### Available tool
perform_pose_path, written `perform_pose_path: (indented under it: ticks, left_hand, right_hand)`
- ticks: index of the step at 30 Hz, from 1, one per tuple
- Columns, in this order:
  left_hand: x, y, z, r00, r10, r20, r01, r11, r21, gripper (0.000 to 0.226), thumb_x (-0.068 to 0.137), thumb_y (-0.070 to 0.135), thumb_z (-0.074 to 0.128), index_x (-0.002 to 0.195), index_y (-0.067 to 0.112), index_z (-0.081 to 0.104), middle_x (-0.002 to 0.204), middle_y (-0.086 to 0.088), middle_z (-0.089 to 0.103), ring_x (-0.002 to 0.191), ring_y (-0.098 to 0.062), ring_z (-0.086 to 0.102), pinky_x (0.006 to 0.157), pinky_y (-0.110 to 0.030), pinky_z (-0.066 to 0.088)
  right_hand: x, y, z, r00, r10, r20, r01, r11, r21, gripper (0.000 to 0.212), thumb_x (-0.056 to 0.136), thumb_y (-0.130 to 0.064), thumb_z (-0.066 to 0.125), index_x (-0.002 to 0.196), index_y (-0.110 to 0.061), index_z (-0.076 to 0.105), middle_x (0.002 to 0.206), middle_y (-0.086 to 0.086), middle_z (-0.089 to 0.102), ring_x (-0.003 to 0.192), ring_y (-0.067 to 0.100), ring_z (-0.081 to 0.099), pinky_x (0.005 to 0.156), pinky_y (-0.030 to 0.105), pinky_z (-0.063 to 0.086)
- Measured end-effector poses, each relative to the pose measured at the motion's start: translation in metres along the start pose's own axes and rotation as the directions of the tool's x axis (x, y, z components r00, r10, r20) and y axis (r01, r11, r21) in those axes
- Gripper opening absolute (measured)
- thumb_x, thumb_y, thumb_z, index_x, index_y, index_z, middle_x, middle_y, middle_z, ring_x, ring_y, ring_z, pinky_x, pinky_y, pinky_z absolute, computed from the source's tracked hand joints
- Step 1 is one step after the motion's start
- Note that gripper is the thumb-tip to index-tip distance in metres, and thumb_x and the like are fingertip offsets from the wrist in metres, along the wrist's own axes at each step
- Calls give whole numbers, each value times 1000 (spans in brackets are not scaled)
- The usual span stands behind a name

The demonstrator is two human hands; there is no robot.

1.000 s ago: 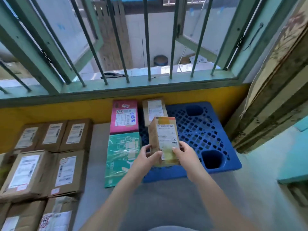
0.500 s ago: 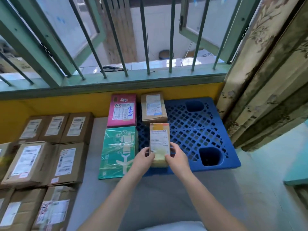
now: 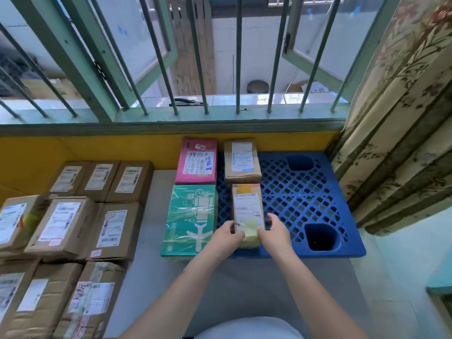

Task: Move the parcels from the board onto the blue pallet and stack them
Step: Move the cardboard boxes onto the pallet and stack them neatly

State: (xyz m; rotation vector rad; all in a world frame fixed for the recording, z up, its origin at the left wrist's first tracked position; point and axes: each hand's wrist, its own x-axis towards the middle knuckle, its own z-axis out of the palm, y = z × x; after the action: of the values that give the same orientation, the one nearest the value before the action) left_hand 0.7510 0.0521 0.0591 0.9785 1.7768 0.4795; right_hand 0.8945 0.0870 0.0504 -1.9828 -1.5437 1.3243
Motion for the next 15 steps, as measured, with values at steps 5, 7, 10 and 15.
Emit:
perform_pose_path:
  ticks: [5,7,10,15]
  left_hand:
    - [-23,11,-52,986,123,-111,-130,990,-57,55,93,35,54,145,29,38,137,5,53,114,-11,54,93,-28,46]
    - [-38,5,-92,961,148,-235,-181,976,-123,50,94,34,54,142,30,40,135,4,52,114,-9,55,91,-31,52]
    - [-65,-27,-158,882,98,-460,-183,972,-144,43,96,31,53,138,29,45,122,10,53,99,4,53,70,-14,48]
    - [-97,-124,-255,745,-135,-653,-75,956,-282,35,96,25,51,131,24,52,120,6,59,96,-3,55,68,-15,40]
  right_hand:
    - [-12,-58,9,970,-201,-135,194,979,-62,53,95,-24,48,147,-17,37,146,8,40,127,25,43,99,43,43]
    - [-16,-96,27,935,-331,-127,328,944,-50,52,96,-25,49,146,-14,39,145,7,42,132,24,41,105,39,40]
    - [-28,-153,77,890,-452,-69,452,892,-9,54,97,-27,53,147,-14,38,145,4,45,127,13,42,101,17,34]
    - [-62,-221,186,822,-553,136,551,833,55,58,98,-26,53,151,-15,33,153,5,38,139,20,38,114,37,32]
